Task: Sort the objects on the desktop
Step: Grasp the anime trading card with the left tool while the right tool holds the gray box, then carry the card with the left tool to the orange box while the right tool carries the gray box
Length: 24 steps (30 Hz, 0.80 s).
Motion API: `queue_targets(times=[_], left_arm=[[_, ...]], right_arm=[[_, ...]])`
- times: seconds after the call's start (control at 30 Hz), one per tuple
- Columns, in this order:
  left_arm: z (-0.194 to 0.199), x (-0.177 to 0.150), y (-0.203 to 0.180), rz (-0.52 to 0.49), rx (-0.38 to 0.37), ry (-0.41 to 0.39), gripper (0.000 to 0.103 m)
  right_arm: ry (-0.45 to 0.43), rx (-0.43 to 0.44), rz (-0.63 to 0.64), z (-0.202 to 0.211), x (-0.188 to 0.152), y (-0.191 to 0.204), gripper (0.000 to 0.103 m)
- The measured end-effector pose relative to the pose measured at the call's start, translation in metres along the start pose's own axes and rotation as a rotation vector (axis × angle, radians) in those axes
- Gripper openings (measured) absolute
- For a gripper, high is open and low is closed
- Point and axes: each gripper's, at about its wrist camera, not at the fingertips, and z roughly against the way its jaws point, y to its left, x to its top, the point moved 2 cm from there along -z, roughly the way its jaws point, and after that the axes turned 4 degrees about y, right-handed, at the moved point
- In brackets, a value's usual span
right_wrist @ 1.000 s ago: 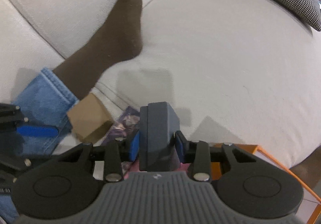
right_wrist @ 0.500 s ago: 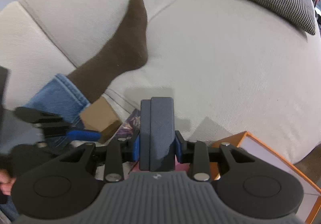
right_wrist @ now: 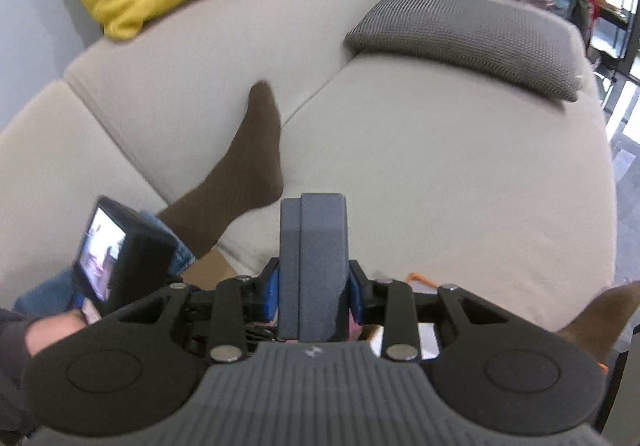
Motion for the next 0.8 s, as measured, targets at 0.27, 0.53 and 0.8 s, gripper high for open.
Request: queue_targets(times=[0.27, 0.53, 0.8], left_arm=[[-0.003, -0.005, 0.000, -0.067, 0.069, -0.009, 0.067], [0.010, -0.024, 0.018, -0.021, -0.027, -0.026, 0.066], [0.049, -0.043, 0.032, 0.102, -0.261, -0.090, 0.066]], right_arm=[[-0.059, -0.047, -0.066, 0.038, -0.023, -0.029, 0.035], [-0.038, -0.085, -0.188, 0.047, -0.058, -0.061, 0.035], [0.021, -0.101, -0.306, 0.020, -0.082, -0.079, 0.035]])
